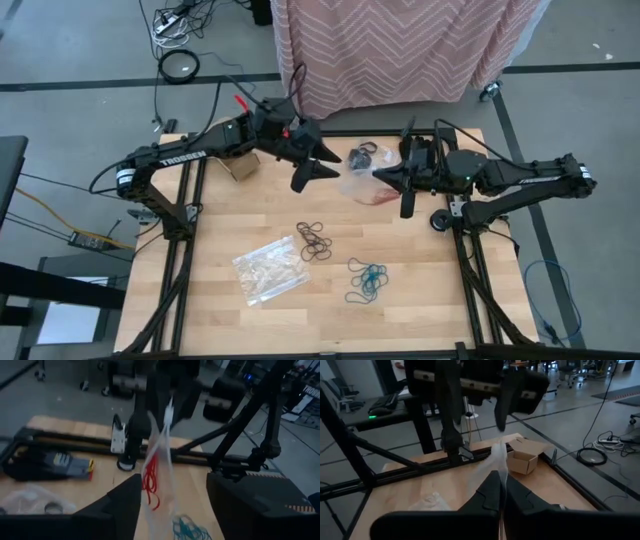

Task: Sort rubber bands
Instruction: Close the transparent zip bag

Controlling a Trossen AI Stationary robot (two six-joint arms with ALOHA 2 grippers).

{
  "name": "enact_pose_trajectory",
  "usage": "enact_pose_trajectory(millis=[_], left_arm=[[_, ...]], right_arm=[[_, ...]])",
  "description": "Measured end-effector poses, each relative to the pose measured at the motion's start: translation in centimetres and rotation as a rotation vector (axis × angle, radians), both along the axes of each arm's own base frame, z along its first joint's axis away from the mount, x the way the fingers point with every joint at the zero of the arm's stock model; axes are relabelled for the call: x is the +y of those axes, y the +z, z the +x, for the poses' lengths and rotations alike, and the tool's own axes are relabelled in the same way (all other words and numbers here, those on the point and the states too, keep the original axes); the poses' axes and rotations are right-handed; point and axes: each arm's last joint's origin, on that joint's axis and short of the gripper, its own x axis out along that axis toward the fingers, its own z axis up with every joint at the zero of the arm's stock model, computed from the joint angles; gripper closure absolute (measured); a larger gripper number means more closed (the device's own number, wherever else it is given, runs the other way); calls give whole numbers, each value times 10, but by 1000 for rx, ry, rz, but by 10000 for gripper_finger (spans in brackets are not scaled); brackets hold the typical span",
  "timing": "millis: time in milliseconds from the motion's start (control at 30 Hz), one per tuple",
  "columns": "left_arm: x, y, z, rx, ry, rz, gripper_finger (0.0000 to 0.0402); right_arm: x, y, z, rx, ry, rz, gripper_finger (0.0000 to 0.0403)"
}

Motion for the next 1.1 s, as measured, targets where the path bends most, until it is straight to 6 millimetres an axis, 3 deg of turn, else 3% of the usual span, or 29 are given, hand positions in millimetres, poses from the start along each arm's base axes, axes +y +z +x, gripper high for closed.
enact_pose_trajectory(millis=[133, 500, 1100], left_arm=[[-2, 6, 2, -62, 0, 1, 167], [-16, -13, 33, -72, -14, 9, 189], [-14, -28, 47, -57, 9, 65, 194]], right_arm=[[0, -1, 2, 9, 13, 11, 403], [-3, -7, 13, 25, 36, 35, 403], [-5, -13, 26, 37, 68, 62, 403]])
